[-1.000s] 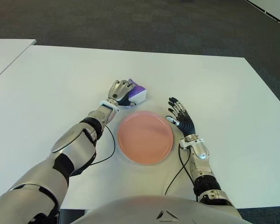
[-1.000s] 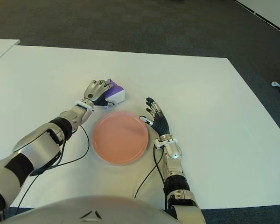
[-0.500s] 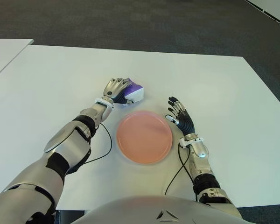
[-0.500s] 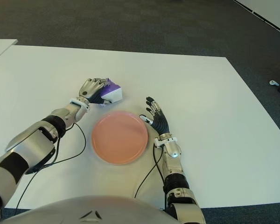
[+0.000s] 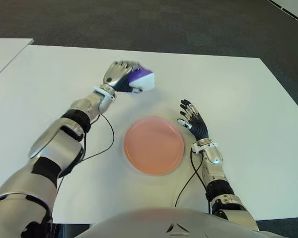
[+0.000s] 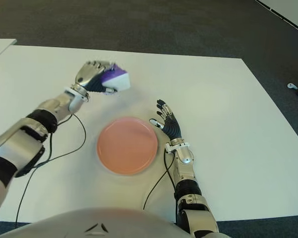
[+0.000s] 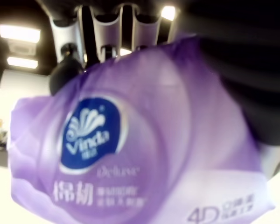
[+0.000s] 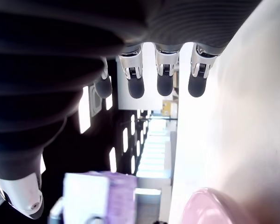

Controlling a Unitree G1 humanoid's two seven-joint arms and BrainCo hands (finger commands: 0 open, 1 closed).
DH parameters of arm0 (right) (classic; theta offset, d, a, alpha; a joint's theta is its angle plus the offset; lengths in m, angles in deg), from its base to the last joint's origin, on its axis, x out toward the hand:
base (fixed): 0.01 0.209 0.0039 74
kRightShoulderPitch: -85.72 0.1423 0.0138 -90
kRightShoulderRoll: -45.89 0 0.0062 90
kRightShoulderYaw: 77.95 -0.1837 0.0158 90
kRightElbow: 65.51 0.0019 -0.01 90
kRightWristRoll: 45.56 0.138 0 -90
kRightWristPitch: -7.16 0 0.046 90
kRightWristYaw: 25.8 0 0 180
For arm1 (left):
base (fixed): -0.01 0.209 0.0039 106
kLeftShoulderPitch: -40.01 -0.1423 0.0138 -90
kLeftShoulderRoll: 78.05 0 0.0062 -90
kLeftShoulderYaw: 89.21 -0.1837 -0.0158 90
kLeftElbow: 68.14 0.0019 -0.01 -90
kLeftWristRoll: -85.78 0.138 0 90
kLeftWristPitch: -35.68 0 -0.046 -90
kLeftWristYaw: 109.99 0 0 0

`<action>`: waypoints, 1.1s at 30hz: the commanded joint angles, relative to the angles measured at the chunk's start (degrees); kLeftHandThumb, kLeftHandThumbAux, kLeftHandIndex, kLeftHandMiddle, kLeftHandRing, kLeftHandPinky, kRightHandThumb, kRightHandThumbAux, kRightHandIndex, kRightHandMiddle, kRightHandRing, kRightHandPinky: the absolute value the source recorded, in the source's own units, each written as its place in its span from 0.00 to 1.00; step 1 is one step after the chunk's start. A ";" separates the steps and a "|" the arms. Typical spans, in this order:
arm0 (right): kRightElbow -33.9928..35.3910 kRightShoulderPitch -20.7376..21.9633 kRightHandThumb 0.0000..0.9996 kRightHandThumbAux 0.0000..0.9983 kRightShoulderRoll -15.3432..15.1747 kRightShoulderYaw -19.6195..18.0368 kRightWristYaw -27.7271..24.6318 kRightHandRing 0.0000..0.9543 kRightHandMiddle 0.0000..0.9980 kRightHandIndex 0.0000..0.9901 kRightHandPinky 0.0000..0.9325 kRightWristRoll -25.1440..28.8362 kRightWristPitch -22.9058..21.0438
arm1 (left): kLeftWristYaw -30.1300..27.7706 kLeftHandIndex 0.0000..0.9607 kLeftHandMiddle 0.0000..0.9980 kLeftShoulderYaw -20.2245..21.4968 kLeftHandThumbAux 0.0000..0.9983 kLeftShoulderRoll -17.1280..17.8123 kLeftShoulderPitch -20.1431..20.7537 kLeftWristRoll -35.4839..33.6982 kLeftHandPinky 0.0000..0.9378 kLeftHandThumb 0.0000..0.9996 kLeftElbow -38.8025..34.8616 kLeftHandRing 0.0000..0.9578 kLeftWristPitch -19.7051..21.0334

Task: Put the tissue paper into the plate.

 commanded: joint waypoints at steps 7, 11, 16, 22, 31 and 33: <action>-10.75 -5.64 0.00 0.61 1.73 -0.47 1.03 0.00 0.00 0.00 0.00 -0.07 -1.24 | -7.90 0.42 0.54 7.60 0.67 6.41 -7.45 -4.73 0.87 0.85 -28.96 0.88 -6.94; -11.12 -5.22 0.00 0.61 1.84 -0.56 1.64 0.00 0.00 0.00 0.00 -0.12 -2.10 | -12.46 0.42 0.54 8.67 0.67 6.96 -11.03 -6.66 0.87 0.85 -34.89 0.88 -8.25; -11.57 -4.80 0.00 0.61 1.91 -0.71 1.99 0.00 0.00 0.00 0.00 -0.05 -2.60 | -16.27 0.42 0.54 9.30 0.67 7.16 -16.77 -7.25 0.85 0.85 -40.28 0.87 -10.86; -10.80 -4.92 0.00 0.61 2.04 -0.57 2.60 0.00 0.00 0.00 0.00 -0.10 -3.82 | -20.58 0.42 0.53 10.04 0.67 8.08 -22.73 -7.54 0.85 0.85 -43.89 0.87 -14.77; -11.83 -4.72 0.00 0.60 1.97 -0.72 2.18 0.00 0.00 0.00 0.00 0.11 -1.01 | -25.29 0.41 0.53 10.97 0.67 7.77 -24.52 -5.92 0.85 0.85 -45.03 0.87 -17.83; -11.81 -4.65 0.00 0.61 1.78 -0.77 2.26 0.00 0.00 0.00 0.00 0.11 -1.72 | -25.84 0.41 0.53 10.68 0.67 8.00 -25.24 -4.31 0.85 0.85 -45.88 0.87 -18.54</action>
